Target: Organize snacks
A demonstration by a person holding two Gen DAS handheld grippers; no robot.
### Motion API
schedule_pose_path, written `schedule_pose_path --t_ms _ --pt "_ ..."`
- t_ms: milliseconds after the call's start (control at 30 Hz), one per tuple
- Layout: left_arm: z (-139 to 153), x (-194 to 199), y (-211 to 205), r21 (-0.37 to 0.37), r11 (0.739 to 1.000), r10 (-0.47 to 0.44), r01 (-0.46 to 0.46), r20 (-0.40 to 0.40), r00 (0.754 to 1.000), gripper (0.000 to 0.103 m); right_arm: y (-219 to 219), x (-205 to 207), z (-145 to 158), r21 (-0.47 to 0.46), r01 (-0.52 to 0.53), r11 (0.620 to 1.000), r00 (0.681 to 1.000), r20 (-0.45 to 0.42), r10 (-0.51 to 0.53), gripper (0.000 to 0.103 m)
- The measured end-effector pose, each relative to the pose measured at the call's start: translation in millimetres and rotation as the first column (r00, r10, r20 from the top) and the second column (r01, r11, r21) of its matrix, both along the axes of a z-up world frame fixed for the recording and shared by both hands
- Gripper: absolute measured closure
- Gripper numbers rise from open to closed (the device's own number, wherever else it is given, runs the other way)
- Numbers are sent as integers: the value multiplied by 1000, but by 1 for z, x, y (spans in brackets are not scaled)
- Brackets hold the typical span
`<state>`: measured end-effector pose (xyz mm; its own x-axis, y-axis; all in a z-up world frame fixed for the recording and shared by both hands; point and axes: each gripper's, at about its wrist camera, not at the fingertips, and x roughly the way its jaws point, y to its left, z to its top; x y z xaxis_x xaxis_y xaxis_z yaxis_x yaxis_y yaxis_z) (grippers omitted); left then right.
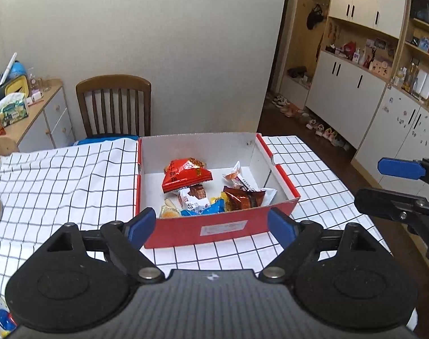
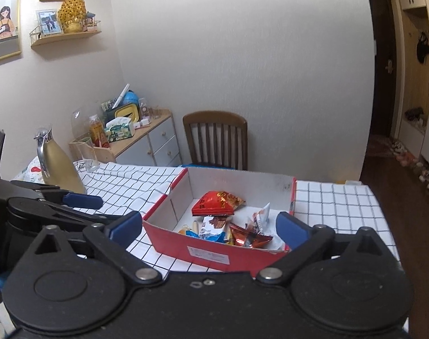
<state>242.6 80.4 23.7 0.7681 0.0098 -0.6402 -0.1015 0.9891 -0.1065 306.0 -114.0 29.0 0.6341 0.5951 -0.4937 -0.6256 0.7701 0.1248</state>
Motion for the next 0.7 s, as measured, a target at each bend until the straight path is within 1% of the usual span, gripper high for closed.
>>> schedule_pose_path --t_ms 67,200,300,367,700 --pt "2 -4 0 -21 1000 -8 8 4 1000 15 -3 -6 1 6 2 1000 1000 16 -2 1" --pt "4 -15 1 -66 998 9 -8 15 1000 15 -8 -19 2 19 25 999 998 50 -26 0" --pt "3 -23 -4 -48 999 23 -22 20 1000 15 -12 -26 1 32 38 999 997 62 -40 0" --pt "3 -28 -6 -36 999 34 -33 28 999 15 -12 -30 0 23 47 999 996 77 -48 0" --pt "4 -42 -9 -34 998 52 -50 46 998 15 -13 -46 -11 2 60 998 995 85 -60 0"
